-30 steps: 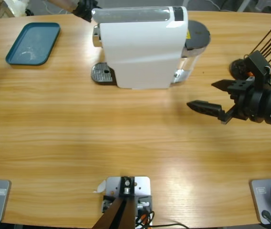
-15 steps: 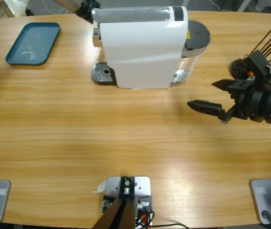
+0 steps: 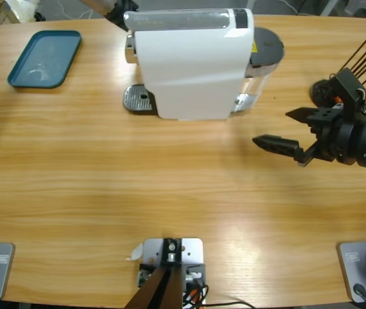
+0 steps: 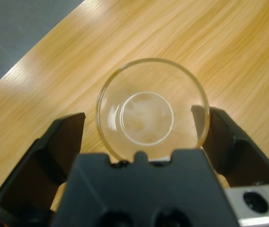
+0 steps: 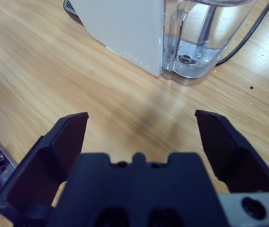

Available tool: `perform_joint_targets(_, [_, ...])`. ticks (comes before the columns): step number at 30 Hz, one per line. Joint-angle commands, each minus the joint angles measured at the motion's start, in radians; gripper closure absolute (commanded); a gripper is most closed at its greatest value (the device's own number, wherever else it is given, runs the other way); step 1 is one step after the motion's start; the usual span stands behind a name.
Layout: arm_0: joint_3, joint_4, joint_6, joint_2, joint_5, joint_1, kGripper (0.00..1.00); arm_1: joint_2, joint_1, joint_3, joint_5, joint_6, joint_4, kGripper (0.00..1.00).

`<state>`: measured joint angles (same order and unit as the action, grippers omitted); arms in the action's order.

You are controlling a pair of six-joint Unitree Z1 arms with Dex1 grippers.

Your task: Pour coffee

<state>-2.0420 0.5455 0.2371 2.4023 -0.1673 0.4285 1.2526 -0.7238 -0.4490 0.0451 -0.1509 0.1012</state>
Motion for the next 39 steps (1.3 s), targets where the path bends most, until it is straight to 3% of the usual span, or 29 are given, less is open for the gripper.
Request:
perform_joint_targets(1, [-0.027, 0.04, 0.025, 0.084, 0.009, 0.006, 0.011, 0.036, 0.015, 0.008, 0.022, 0.011, 0.015, 0.0])
perform_joint_targets(6, [-0.044, 0.065, 0.037, 0.092, 0.008, 0.009, 0.034, 0.037, 0.02, 0.009, 0.024, 0.012, 0.017, 0.0])
perform_joint_targets(14, [-0.11, 0.146, 0.081, 0.12, 0.002, 0.015, 0.161, 0.037, 0.021, 0.009, 0.025, 0.014, 0.018, 0.0])
perform_joint_targets(17, [-0.126, 0.166, 0.089, 0.127, -0.003, 0.014, 0.263, 0.041, 0.021, 0.009, 0.027, 0.014, 0.018, 0.0])
perform_joint_targets(19, [-0.137, 0.178, 0.095, 0.128, -0.009, 0.012, 0.426, 0.044, 0.021, 0.007, 0.032, 0.015, 0.018, 0.0])
perform_joint_targets(22, [-0.151, 0.19, 0.105, 0.131, -0.017, 0.01, 0.545, 0.047, 0.021, 0.007, 0.037, 0.017, 0.018, 0.007])
perform_joint_targets(31, [-0.155, 0.204, 0.106, 0.128, -0.015, 0.007, 0.553, 0.054, 0.026, 0.006, 0.045, 0.02, 0.018, 0.013])
perform_joint_targets(39, [-0.148, 0.334, 0.102, 0.018, 0.038, -0.043, 0.555, 0.052, 0.03, 0.006, 0.051, 0.022, 0.018, 0.013])
